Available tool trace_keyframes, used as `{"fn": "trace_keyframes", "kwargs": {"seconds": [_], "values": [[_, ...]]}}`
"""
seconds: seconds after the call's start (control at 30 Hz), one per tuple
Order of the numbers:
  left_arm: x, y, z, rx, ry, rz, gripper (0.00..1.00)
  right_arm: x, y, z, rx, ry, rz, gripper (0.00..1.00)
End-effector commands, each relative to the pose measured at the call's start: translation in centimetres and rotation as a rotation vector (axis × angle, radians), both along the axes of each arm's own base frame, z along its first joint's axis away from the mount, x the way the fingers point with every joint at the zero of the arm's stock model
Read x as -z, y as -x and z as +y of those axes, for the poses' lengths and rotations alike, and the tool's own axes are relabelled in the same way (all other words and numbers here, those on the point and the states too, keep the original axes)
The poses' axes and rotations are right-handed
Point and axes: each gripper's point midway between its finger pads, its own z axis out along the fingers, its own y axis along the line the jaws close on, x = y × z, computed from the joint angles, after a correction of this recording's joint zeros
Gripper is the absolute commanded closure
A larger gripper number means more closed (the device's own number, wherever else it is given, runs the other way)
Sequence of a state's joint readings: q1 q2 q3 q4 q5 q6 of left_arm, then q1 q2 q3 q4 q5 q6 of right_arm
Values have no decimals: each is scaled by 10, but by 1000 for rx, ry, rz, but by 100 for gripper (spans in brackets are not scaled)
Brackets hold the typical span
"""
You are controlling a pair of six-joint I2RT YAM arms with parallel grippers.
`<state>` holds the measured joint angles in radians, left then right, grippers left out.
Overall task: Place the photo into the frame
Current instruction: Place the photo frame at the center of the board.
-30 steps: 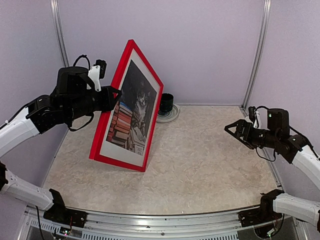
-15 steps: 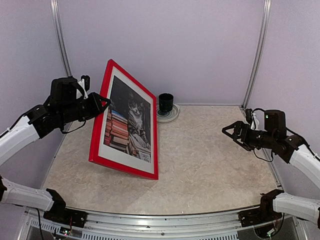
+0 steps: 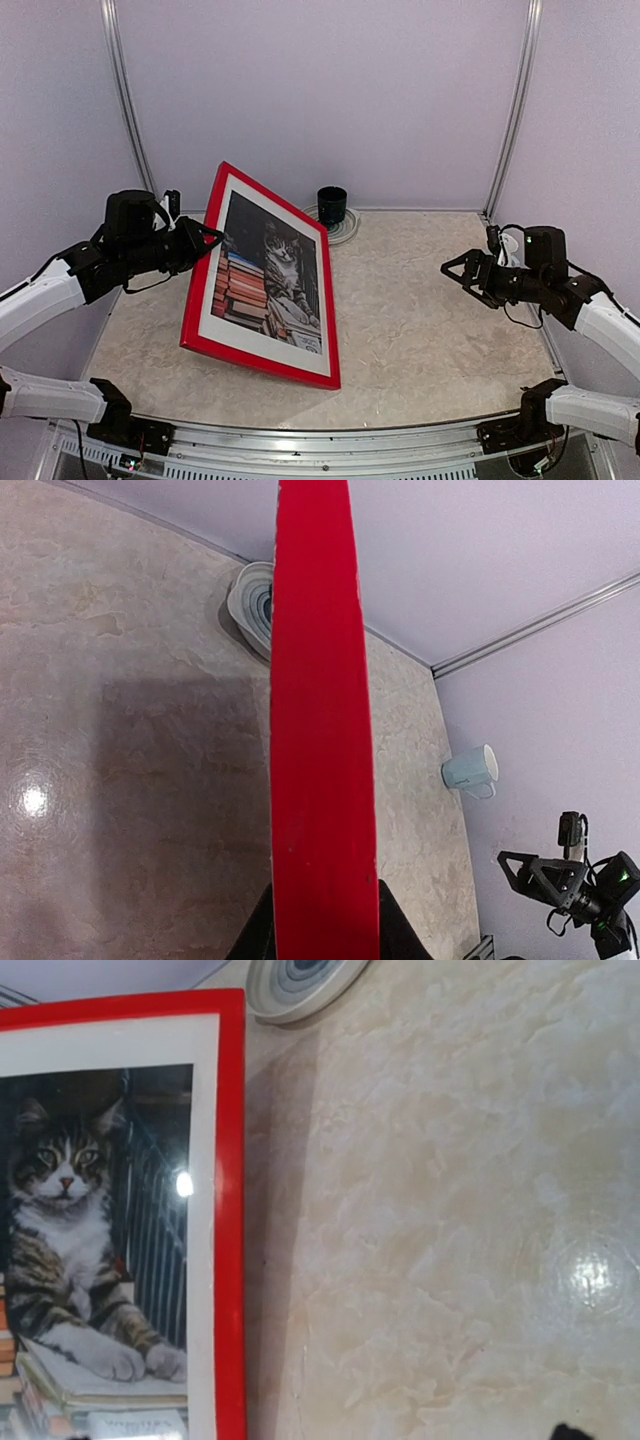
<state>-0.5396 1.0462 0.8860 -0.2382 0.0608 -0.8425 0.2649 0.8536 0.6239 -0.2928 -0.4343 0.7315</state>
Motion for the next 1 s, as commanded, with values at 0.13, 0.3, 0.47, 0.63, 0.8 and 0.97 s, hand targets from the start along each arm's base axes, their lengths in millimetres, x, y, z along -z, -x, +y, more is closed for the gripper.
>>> {"fn": "trace_keyframes", "kwargs": {"seconds": [0.13,0.3,0.47,0.63,0.8,0.97], "values": [[-29,1,-3,25,102,-138,100,1,-1,0,-1,-18,-5,1],[-13,5,-3,30,116,-110,100,4,-1,1,-1,-23,3,1],[1,7,-8,55,139,-88,100,5,-1,1,-1,-31,8,1],[13,8,-8,51,143,-68,100,7,-1,2,-2,-36,14,1],[27,8,-11,60,145,-40,100,10,-1,3,-5,-42,20,1],[37,7,-11,59,145,-32,100,14,0,4,-10,-44,28,1]]}}
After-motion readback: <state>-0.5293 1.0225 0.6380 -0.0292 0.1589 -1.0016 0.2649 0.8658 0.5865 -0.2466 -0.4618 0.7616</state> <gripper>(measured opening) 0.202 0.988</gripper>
